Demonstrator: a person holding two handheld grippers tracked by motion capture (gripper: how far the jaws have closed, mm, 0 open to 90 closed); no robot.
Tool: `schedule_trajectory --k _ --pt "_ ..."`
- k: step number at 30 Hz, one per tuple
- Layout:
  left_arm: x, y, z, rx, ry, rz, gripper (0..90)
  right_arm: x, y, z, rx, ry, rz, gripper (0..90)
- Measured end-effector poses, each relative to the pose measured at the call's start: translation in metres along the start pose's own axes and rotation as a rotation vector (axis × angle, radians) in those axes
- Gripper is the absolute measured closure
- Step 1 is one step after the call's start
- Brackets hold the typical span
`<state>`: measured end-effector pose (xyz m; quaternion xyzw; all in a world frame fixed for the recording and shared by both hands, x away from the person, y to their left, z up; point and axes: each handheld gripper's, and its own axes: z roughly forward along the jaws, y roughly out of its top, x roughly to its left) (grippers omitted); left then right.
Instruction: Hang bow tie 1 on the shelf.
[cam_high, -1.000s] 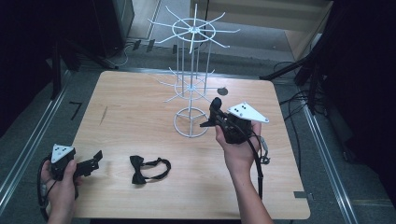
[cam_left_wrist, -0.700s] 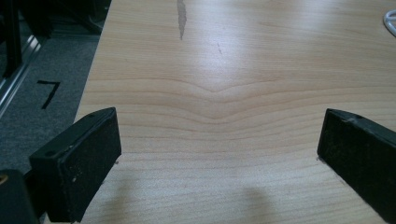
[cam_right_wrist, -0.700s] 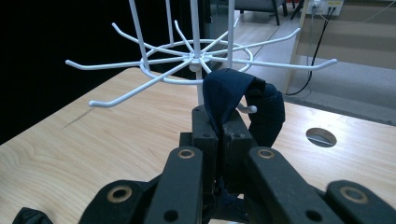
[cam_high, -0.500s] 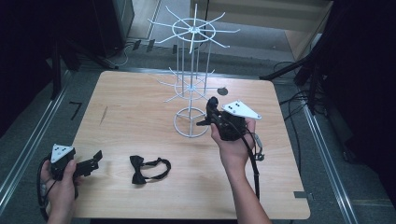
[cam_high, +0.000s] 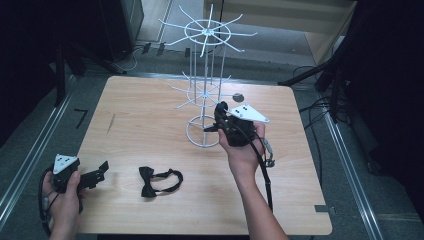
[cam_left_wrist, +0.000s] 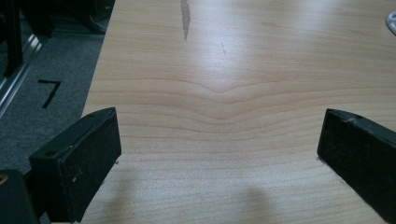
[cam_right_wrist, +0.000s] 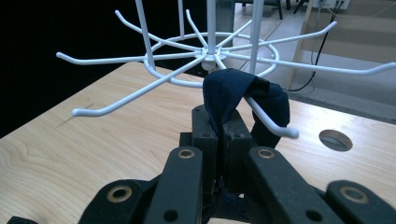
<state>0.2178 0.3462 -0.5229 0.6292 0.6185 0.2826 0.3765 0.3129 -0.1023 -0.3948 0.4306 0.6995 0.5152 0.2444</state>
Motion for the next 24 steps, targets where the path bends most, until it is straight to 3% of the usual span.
schedule_trajectory --k 12,15,18,19,24 --pt "0.0 0.0 0.0 0.002 -0.006 0.004 0.0 0.003 -0.002 0.015 0.004 -0.011 0.001 85.1" --pt "0.001 0.0 0.0 0.004 -0.012 0.003 0.0 0.002 -0.005 0.017 0.004 -0.014 0.011 77.0" --pt "0.001 0.001 0.001 0.006 -0.016 0.002 0.0 0.0 -0.009 0.016 0.009 0.026 0.035 67.0" --pt "0.001 0.001 0.001 0.009 -0.017 0.003 0.0 0.0 -0.012 0.015 0.009 0.039 0.025 60.2" --pt "0.001 0.001 0.002 0.015 -0.025 0.009 0.0 0.002 -0.02 0.006 0.009 0.043 0.018 48.1"
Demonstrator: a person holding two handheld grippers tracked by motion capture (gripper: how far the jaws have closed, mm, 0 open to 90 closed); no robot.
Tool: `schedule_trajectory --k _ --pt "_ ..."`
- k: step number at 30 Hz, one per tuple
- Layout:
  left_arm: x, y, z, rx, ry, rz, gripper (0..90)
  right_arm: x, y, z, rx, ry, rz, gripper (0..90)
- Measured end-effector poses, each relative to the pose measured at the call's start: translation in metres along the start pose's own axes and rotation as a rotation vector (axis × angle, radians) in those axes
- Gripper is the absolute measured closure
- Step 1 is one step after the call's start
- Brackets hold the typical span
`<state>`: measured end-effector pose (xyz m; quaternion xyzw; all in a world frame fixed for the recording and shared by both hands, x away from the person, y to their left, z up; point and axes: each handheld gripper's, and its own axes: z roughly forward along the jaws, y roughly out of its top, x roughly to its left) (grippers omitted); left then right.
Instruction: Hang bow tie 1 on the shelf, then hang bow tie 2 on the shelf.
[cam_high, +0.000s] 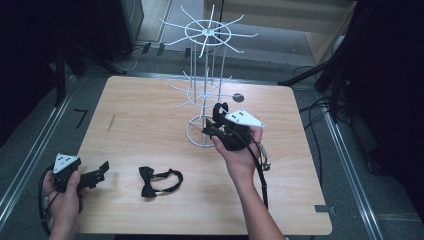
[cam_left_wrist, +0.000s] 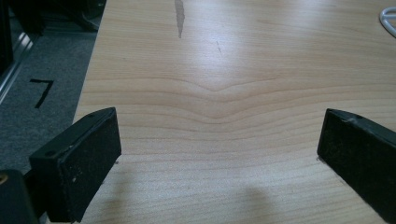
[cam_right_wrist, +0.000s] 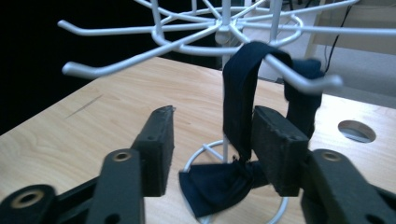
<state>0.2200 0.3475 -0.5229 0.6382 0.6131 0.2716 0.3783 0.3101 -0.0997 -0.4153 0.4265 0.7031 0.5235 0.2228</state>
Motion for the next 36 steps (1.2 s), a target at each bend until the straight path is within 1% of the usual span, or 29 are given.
schedule_trajectory --k 1,4,5,7,10,13,14,16,17,20,22,24,27,28,29,31,34,36 --pt "0.0 0.0 0.0 0.0 0.0 0.0 0.0 0.0 0.0 0.0 0.0 0.0 0.0 48.1" --pt "0.001 0.001 0.002 0.004 -0.003 -0.001 0.0 0.0 -0.006 -0.007 0.003 0.016 -0.007 42.0" --pt "0.001 0.001 0.002 0.004 -0.003 -0.001 0.0 0.0 -0.006 -0.007 0.003 0.016 -0.007 42.0" --pt "0.001 0.001 0.002 0.008 -0.001 -0.005 0.0 -0.001 -0.008 -0.01 0.006 0.015 -0.006 39.1" --pt "0.0 0.002 0.004 0.016 0.003 0.009 0.0 -0.003 -0.012 -0.018 -0.01 0.012 0.001 35.4" --pt "-0.001 0.002 0.003 0.018 0.011 0.015 0.0 -0.006 -0.018 -0.024 -0.017 0.018 0.011 35.3" --pt "-0.001 0.002 0.004 0.017 0.012 0.013 0.0 -0.007 -0.019 -0.024 -0.018 0.012 0.013 35.3" --pt "-0.001 0.002 0.004 0.02 0.01 0.02 0.0 -0.007 -0.02 -0.024 -0.001 0.01 -0.009 34.5" --pt "-0.002 0.002 0.004 0.019 0.008 0.018 0.0 -0.007 -0.021 -0.024 0.006 0.012 -0.012 34.2" --pt "-0.003 0.001 0.004 0.035 0.009 0.029 0.0 -0.005 -0.031 -0.026 0.019 0.024 0.006 33.8" --pt "-0.004 0.001 0.004 0.043 0.012 0.039 0.0 -0.003 -0.04 -0.026 0.056 0.032 0.006 33.0" --pt "-0.005 0.001 0.004 0.042 0.013 0.042 0.0 -0.003 -0.047 -0.025 0.087 0.036 0.021 32.4" --pt "-0.004 0.001 0.004 0.045 0.007 0.04 0.0 -0.004 -0.052 -0.026 0.092 0.039 0.034 32.4" --pt "-0.004 0.001 0.003 0.044 0.013 0.046 0.0 -0.004 -0.054 -0.026 0.1 0.042 0.044 32.6" --pt "-0.004 0.001 0.003 0.044 0.013 0.046 0.0 -0.004 -0.054 -0.026 0.1 0.042 0.044 32.6" --pt "-0.003 0.001 0.003 0.037 0.014 0.041 0.0 -0.002 -0.055 -0.024 0.104 0.046 0.042 32.7" --pt "-0.002 0.001 0.002 0.039 0.012 0.039 0.0 0.006 -0.057 -0.02 0.117 0.069 0.022 32.6" --pt "-0.003 0.001 0.003 0.039 0.014 0.038 0.0 0.007 -0.058 -0.018 0.125 0.075 0.02 32.7"
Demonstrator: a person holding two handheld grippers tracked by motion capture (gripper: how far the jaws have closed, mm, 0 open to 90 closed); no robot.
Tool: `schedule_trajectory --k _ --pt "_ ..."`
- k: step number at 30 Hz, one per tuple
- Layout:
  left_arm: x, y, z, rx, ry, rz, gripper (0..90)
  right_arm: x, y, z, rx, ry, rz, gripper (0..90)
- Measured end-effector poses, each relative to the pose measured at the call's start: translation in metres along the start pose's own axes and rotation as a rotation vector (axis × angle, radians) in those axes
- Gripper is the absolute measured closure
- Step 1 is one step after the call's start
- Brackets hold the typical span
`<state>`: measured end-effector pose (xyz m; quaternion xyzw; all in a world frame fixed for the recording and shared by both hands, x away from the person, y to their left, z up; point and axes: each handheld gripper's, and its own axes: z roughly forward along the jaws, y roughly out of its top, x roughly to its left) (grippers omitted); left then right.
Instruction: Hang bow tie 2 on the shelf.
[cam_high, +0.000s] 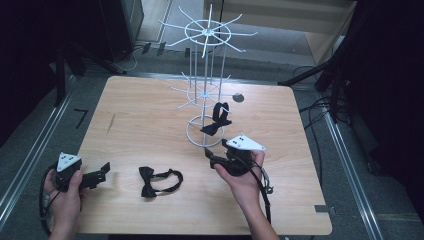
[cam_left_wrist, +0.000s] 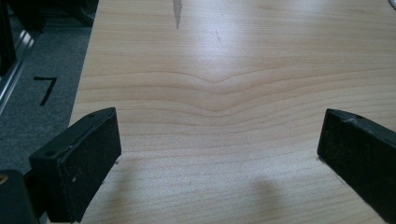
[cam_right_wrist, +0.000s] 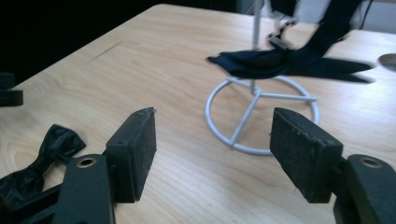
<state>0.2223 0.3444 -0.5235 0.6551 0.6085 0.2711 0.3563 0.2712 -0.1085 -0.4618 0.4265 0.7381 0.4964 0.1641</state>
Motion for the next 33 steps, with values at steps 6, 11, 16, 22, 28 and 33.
schedule_trajectory --k 6,11,16,22,28,33 --pt "0.0 0.0 0.0 -0.001 0.005 0.0 0.0 0.013 -0.009 0.015 0.053 0.022 -0.031 33.5" --pt "-0.001 0.001 0.001 0.002 0.003 0.003 0.0 0.022 -0.016 0.023 0.082 0.037 -0.046 34.0" --pt "-0.002 0.0 0.0 -0.006 0.004 0.01 0.0 0.032 -0.022 0.031 0.122 0.053 -0.065 34.1" --pt "-0.002 0.0 0.0 -0.011 0.001 0.008 0.0 0.038 -0.028 0.041 0.164 0.069 -0.075 34.4" --pt "-0.002 -0.001 -0.001 -0.015 0.006 0.004 0.0 0.042 -0.034 0.048 0.191 0.092 -0.069 36.6" --pt "-0.002 -0.001 -0.002 -0.018 0.005 0.009 0.0 0.048 -0.039 0.054 0.214 0.115 -0.079 38.3"
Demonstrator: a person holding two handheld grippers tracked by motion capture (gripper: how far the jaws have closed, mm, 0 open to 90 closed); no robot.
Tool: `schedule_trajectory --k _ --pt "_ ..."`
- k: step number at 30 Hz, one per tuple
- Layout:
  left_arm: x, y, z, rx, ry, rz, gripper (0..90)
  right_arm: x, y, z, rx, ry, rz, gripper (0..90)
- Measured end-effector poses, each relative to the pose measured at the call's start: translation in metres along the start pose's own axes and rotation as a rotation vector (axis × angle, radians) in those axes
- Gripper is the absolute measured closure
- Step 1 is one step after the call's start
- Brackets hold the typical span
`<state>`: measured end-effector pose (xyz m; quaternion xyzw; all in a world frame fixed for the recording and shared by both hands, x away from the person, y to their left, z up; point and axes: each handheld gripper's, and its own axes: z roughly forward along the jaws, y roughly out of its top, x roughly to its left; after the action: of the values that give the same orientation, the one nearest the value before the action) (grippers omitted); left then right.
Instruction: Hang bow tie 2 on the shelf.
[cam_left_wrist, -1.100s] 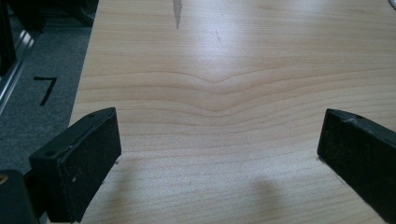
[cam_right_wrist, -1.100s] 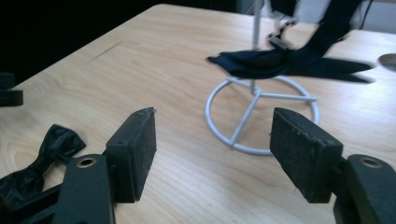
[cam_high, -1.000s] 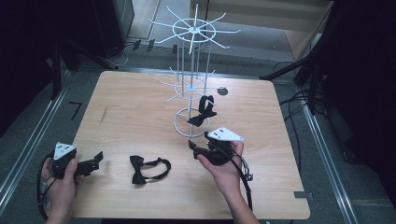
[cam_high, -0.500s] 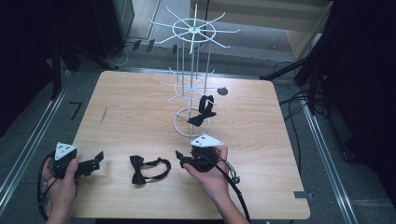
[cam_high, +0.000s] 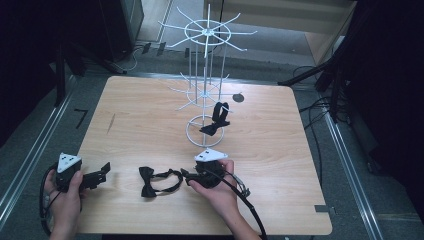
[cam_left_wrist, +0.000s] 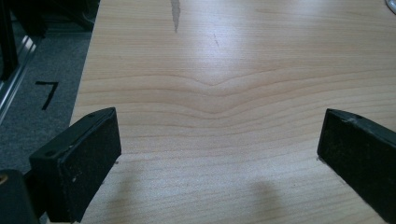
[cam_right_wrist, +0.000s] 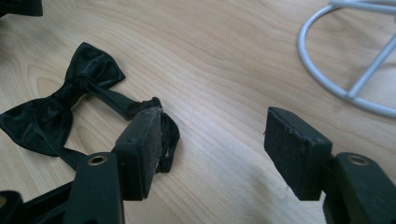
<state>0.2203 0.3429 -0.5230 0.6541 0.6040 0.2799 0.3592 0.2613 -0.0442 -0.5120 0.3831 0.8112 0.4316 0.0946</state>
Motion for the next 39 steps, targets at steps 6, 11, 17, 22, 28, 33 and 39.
schedule_trajectory --k 6,11,17,22,28,33,39 --pt "0.0 0.0 0.0 0.001 -0.002 -0.001 0.0 0.001 -0.004 0.009 0.021 0.007 0.011 41.2" --pt "-0.001 0.0 0.0 0.002 -0.006 0.0 0.0 0.005 -0.006 0.015 0.041 0.023 0.008 42.8" --pt "-0.001 0.0 0.0 0.004 -0.006 0.0 0.0 0.008 -0.008 0.021 0.06 0.04 -0.008 44.9" --pt "-0.001 0.0 0.0 0.004 -0.007 0.0 0.0 0.009 -0.01 0.025 0.081 0.044 -0.019 47.0" --pt "-0.001 0.0 0.0 0.004 -0.006 0.0 0.0 0.009 -0.011 0.025 0.084 0.03 -0.049 52.9" --pt "0.0 0.0 0.0 0.004 -0.009 -0.003 0.0 0.006 -0.011 0.022 0.096 -0.005 -0.086 71.8" --pt "0.0 0.0 0.0 0.006 -0.008 -0.005 0.0 -0.001 -0.012 0.018 0.109 -0.01 -0.102 87.6"
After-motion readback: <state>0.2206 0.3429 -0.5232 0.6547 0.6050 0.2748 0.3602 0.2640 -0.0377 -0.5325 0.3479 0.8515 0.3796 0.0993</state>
